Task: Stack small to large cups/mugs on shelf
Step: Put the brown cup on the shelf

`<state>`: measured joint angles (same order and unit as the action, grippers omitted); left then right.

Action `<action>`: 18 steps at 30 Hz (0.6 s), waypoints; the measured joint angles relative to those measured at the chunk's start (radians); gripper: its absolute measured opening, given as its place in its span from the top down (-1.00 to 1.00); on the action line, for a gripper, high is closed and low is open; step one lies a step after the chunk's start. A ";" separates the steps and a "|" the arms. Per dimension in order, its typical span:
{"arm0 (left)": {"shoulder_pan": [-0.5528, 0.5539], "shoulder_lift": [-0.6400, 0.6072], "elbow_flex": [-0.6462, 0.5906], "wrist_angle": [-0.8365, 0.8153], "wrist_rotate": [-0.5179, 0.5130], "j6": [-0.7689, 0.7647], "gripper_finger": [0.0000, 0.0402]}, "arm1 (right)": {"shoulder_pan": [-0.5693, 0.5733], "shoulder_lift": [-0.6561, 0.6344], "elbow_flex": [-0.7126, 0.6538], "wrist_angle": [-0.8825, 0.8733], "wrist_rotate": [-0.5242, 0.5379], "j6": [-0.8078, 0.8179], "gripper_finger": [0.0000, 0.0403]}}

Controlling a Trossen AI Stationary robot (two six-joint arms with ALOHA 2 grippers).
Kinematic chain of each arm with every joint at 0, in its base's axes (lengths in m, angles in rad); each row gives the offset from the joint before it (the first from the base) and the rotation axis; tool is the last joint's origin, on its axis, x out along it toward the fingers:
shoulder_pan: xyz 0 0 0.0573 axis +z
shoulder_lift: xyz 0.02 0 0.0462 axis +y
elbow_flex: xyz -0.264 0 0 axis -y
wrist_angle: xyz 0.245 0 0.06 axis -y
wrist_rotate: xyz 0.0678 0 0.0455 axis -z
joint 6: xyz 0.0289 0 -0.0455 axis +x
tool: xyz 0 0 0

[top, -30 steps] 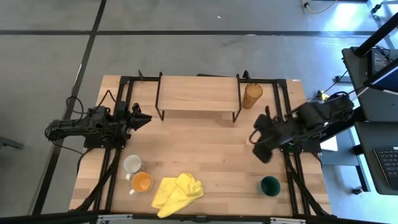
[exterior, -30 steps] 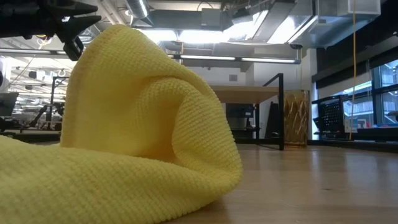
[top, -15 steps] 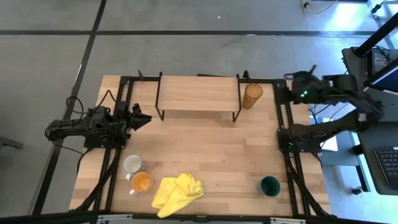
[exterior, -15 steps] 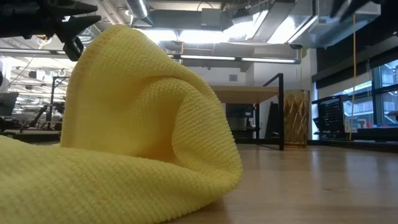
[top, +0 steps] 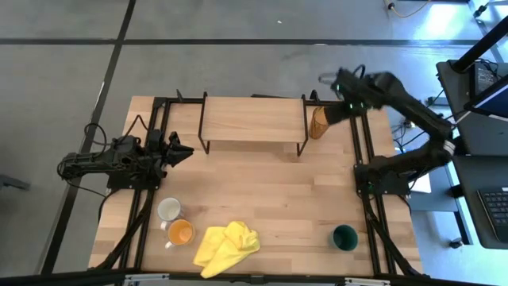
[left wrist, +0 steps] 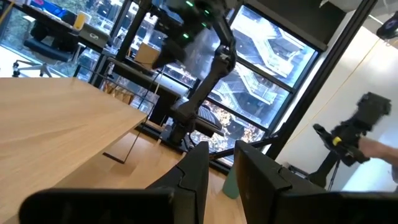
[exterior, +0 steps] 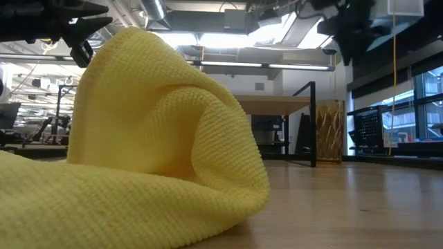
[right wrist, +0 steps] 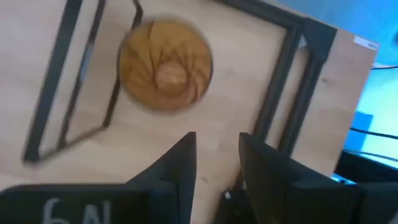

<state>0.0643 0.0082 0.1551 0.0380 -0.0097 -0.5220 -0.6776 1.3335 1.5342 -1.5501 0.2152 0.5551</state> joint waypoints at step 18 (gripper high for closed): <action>0.000 0.000 0.000 -0.004 -0.041 0.010 0.65 | -0.219 0.140 -0.117 0.204 -0.238 -0.223 0.12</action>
<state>0.0643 0.0082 0.1547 0.0341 -0.0505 -0.5125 -0.8968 1.4737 1.4177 -1.3457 -0.0232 0.3322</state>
